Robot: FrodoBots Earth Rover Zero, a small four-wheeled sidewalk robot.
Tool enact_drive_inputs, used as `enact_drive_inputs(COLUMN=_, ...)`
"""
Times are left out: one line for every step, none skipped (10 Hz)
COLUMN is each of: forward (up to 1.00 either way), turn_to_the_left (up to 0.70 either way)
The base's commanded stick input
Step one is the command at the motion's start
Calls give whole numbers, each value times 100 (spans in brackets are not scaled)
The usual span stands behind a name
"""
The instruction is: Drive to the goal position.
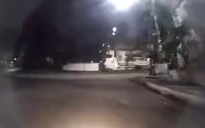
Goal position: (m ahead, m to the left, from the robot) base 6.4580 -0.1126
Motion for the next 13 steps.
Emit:
enact_drive_inputs(forward=70, turn_to_the_left=0)
enact_drive_inputs(forward=70, turn_to_the_left=0)
enact_drive_inputs(forward=70, turn_to_the_left=0)
enact_drive_inputs(forward=70, turn_to_the_left=0)
enact_drive_inputs(forward=70, turn_to_the_left=0)
enact_drive_inputs(forward=70, turn_to_the_left=0)
enact_drive_inputs(forward=70, turn_to_the_left=-11)
enact_drive_inputs(forward=70, turn_to_the_left=-35)
enact_drive_inputs(forward=70, turn_to_the_left=-35)
enact_drive_inputs(forward=70, turn_to_the_left=-35)
enact_drive_inputs(forward=70, turn_to_the_left=-35)
enact_drive_inputs(forward=70, turn_to_the_left=-35)
enact_drive_inputs(forward=70, turn_to_the_left=-12)
